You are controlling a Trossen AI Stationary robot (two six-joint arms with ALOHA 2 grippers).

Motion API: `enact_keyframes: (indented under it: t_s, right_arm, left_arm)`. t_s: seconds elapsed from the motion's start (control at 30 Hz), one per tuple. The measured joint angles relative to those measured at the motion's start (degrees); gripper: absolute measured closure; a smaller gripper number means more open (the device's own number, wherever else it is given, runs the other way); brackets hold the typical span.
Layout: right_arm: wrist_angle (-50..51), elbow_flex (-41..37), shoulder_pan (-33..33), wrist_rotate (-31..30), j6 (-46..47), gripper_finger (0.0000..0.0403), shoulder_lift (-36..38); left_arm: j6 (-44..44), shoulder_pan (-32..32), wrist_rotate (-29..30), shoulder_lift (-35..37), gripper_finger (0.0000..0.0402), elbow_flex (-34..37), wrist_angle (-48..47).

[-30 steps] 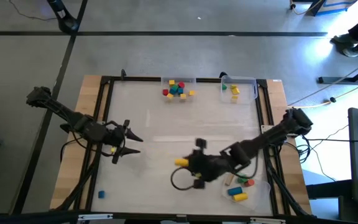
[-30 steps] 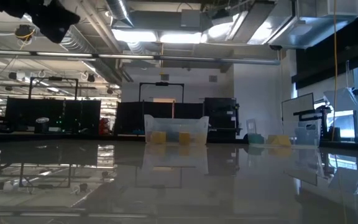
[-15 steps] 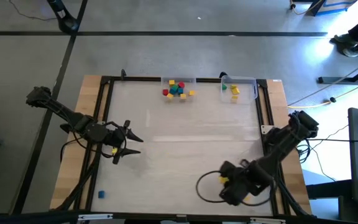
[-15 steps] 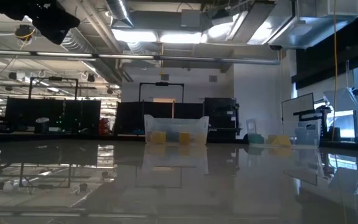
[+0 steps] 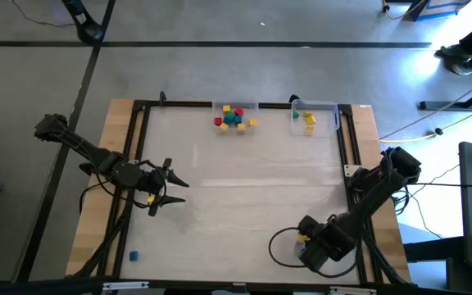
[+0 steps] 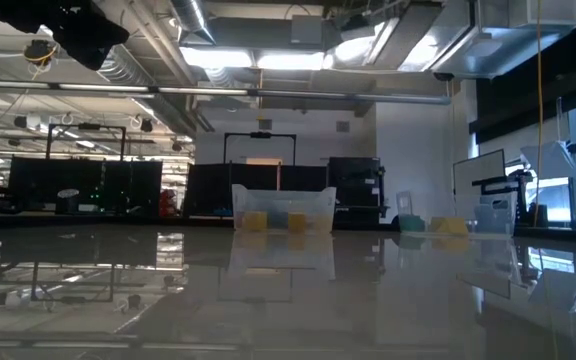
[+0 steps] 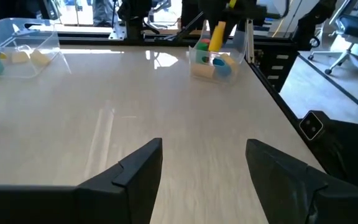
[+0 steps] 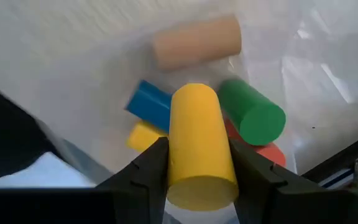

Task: Sort blocks by size
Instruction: Put the cylinder yellow block into the bottom right transparent bin

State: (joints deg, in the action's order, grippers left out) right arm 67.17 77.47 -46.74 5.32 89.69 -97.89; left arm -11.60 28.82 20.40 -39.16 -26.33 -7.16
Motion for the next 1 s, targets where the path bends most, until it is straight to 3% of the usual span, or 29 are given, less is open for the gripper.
enact_keyframes:
  t_s: [0.3, 0.7, 0.83, 1.0]
  right_arm:
    - [-7.25, -8.91, 2.67, 3.23, -3.75, 0.0262, 0.08]
    - [-11.06, -13.97, 4.02, 4.71, -3.09, 0.0258, 0.00]
    - [-11.01, -14.25, 4.04, 4.47, -2.82, 0.0233, 0.00]
    - [-9.70, -13.34, 4.04, 8.95, -3.08, 0.0188, 0.81]
  left_arm:
    - [0.02, 0.00, 0.00, 0.00, 0.0183, 0.00, 0.00]
    - [0.02, 0.00, 0.00, 0.00, 0.0183, 0.00, 0.04]
    - [0.02, 0.00, 0.00, 0.00, 0.0183, 0.00, 0.04]
    - [0.06, -0.27, 0.00, 0.00, 0.0183, 0.00, 0.79]
